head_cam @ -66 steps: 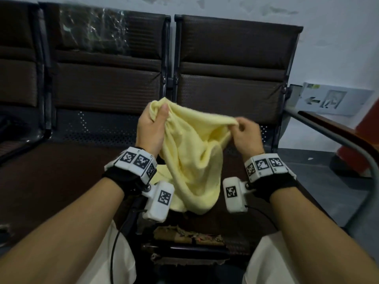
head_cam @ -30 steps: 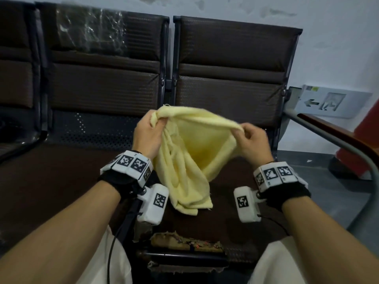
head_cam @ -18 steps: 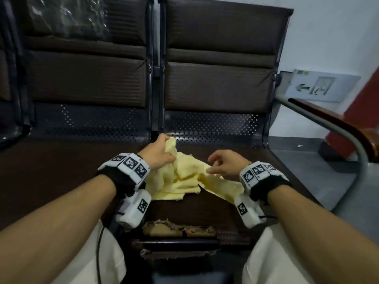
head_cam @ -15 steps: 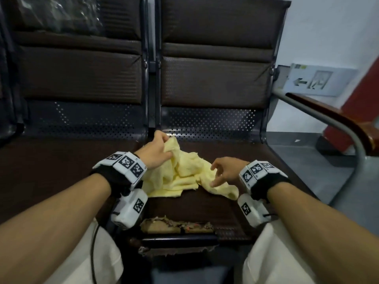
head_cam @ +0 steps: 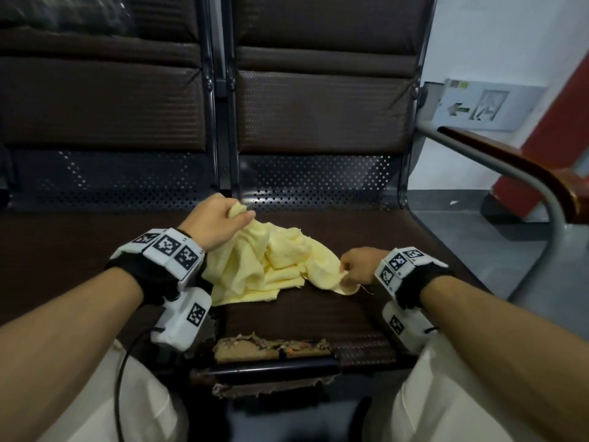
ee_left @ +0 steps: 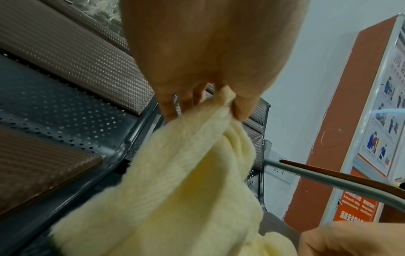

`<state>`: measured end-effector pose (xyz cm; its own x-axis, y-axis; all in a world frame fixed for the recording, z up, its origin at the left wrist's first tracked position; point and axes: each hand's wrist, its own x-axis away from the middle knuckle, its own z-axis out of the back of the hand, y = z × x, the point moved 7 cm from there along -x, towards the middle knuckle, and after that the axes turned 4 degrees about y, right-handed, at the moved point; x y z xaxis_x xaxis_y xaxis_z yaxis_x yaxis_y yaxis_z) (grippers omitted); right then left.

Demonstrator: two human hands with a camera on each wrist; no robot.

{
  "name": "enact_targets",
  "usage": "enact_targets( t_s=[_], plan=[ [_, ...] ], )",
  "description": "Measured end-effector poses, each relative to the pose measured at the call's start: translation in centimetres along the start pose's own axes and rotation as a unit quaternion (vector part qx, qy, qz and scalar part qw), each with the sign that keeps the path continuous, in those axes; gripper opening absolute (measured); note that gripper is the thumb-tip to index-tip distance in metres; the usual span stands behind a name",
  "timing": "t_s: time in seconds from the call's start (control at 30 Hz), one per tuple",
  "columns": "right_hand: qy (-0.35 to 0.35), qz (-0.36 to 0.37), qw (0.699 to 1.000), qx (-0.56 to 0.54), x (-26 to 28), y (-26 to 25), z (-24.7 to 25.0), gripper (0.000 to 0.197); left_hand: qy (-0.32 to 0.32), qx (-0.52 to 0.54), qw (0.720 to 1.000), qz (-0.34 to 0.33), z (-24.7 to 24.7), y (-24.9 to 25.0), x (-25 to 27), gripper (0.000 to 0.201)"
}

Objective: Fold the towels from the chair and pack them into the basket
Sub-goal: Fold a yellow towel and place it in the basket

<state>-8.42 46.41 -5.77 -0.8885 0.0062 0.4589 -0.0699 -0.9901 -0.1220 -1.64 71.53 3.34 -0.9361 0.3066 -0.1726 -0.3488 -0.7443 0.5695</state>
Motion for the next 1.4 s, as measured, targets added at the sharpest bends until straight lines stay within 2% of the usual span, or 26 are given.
enact_targets(
  t_s=[0.13, 0.27, 0.33, 0.53, 0.67, 0.77, 0.87, 0.93, 1.0, 1.07, 1.1, 1.13, 1.2, 1.23, 1.27, 1.3, 1.33, 1.4],
  plan=[
    [0.017, 0.011, 0.994, -0.108, 0.6, -1.2, 1.4, 0.011, 0.029, 0.043, 0.998, 0.032, 1.0, -0.2, 0.1, 0.022],
    [0.127, 0.087, 0.978, -0.141, 2.0, -3.1, 4.8, 0.017, 0.026, 0.165, 0.982, 0.094, 1.4, -0.9, 0.5, 0.009],
    [0.152, 0.116, 0.972, -0.137, 2.8, -3.8, 6.0, 0.021, 0.031, 0.224, 0.967, 0.121, 1.6, -1.1, 0.9, 0.008],
    [0.124, 0.151, 0.974, -0.115, 4.4, -4.7, 6.2, 0.037, 0.012, 0.355, 0.917, 0.182, 2.1, -1.6, 2.2, 0.014],
    [0.074, 0.162, 0.962, -0.208, 5.0, -4.7, 5.6, 0.037, -0.030, 0.384, 0.901, 0.200, 1.8, -1.4, 2.8, 0.022],
    [0.084, 0.150, 0.962, -0.214, 4.8, -4.2, 4.9, 0.023, -0.069, 0.362, 0.907, 0.203, 1.4, -1.1, 3.3, 0.034],
    [0.082, 0.123, 0.970, -0.190, 4.7, -3.6, 3.8, 0.013, -0.099, 0.312, 0.924, 0.200, 0.8, -1.0, 3.9, 0.033],
    [0.089, 0.129, 0.980, -0.123, 4.9, -3.8, 3.7, 0.015, -0.105, 0.246, 0.944, 0.195, 0.5, -1.1, 4.2, 0.027],
    [0.132, 0.157, 0.977, -0.051, 5.5, -4.7, 4.5, 0.016, -0.102, 0.178, 0.961, 0.184, 0.3, -1.1, 4.2, 0.022],
    [0.175, 0.203, 0.960, -0.079, 6.4, -6.0, 5.9, 0.015, -0.099, 0.117, 0.974, 0.164, 0.1, -0.9, 4.1, 0.020],
    [0.187, 0.231, 0.944, -0.143, 7.0, -6.7, 6.7, 0.012, -0.102, 0.088, 0.980, 0.148, 0.0, -0.6, 4.0, 0.018],
    [0.197, 0.260, 0.919, -0.223, 7.6, -7.5, 7.6, 0.009, -0.106, 0.063, 0.984, 0.132, 0.1, -0.3, 3.9, 0.017],
    [0.238, 0.294, 0.849, -0.368, 8.7, -8.1, 9.8, 0.007, -0.093, 0.034, 0.989, 0.109, 0.7, 0.1, 3.5, 0.016],
    [0.270, 0.295, 0.819, -0.413, 8.9, -7.8, 10.9, 0.011, -0.073, 0.041, 0.991, 0.103, 1.2, 0.2, 3.2, 0.017],
    [0.304, 0.285, 0.801, -0.430, 8.9, -7.4, 11.6, 0.015, -0.048, 0.070, 0.991, 0.103, 1.8, 0.2, 2.8, 0.017],
    [0.333, 0.267, 0.801, -0.420, 8.7, -7.0, 12.0, 0.017, -0.021, 0.119, 0.987, 0.109, 2.2, 0.1, 2.5, 0.016],
    [0.345, 0.247, 0.819, -0.387, 8.1, -6.7, 12.0, 0.015, 0.004, 0.180, 0.976, 0.121, 2.6, 0.0, 2.3, 0.015],
    [0.306, 0.223, 0.879, -0.289, 6.9, -7.1, 11.0, 0.006, 0.037, 0.303, 0.940, 0.154, 3.1, -0.2, 2.2, 0.013]
  ],
)
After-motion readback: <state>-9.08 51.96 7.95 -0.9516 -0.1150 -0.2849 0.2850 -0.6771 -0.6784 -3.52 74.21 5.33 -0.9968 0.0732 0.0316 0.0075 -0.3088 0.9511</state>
